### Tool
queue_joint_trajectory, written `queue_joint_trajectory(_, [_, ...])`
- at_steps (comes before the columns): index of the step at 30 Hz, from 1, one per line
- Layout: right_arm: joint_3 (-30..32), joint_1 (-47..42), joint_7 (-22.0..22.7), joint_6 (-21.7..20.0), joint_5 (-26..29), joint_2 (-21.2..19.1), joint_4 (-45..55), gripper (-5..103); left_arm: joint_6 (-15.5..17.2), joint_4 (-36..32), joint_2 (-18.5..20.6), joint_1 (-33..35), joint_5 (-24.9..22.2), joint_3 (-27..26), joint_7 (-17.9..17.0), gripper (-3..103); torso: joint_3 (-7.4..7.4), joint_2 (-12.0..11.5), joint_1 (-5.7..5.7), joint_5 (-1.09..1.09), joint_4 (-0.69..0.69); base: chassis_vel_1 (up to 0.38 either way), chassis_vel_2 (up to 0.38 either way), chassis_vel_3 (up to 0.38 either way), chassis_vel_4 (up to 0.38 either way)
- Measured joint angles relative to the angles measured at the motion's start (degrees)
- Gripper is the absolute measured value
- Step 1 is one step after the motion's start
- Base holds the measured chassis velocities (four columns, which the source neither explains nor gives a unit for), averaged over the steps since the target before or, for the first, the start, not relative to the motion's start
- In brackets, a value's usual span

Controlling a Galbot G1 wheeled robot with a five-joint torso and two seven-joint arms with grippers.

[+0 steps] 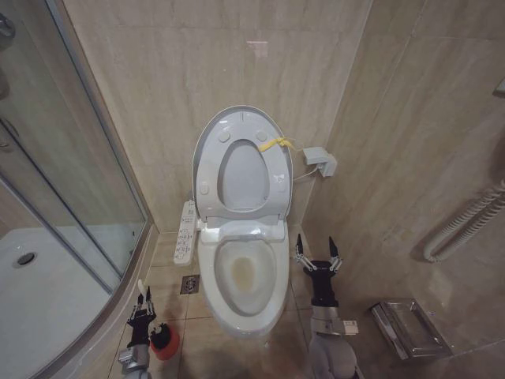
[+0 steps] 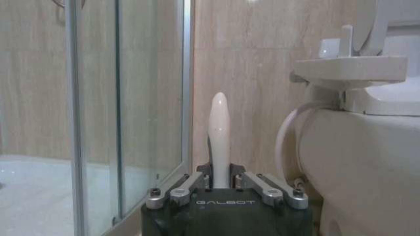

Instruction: Open the toilet lid, clean the toilet bowl with a toilet brush, close the toilet lid, and flush.

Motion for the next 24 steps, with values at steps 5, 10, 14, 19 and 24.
queue_joint_trajectory(5, [0.05,0.14,0.0,0.0,0.14,-0.06,0.0,100,0.69,-0.25,-0.32,0.85,1.12,0.0,-0.92,17,0.0,0.0,0.0,0.0,0.0,0.0,0.0,0.0,0.0])
queue_joint_trajectory(10, [0.01,0.1,-0.03,0.0,0.13,0.1,0.0,100,1.15,-1.54,-0.46,2.74,1.32,0.13,-1.64,26,0.0,0.0,0.0,0.0,0.01,0.0,0.0,0.0,0.0])
queue_joint_trajectory(14, [-0.04,0.06,-0.04,-0.01,0.06,0.25,0.02,100,1.82,-4.37,-0.48,5.65,1.25,0.37,-2.74,53,0.0,0.0,0.0,-0.01,0.01,0.0,0.0,0.0,0.0])
queue_joint_trajectory(19, [-0.2,-0.16,-0.04,-0.04,-0.05,0.31,0.33,100,3.19,-14.35,0.09,12.15,0.93,1.97,-5.5,53,-0.01,0.0,0.0,-0.01,0.0,0.0,0.0,0.0,0.0])
queue_joint_trajectory(24, [-0.4,-0.31,0.24,-0.21,0.03,0.16,0.79,100,4.92,-25.39,1.28,18.38,1.09,3.7,-7.57,80,0.0,0.01,0.0,-0.02,0.01,0.0,0.0,0.0,0.0])
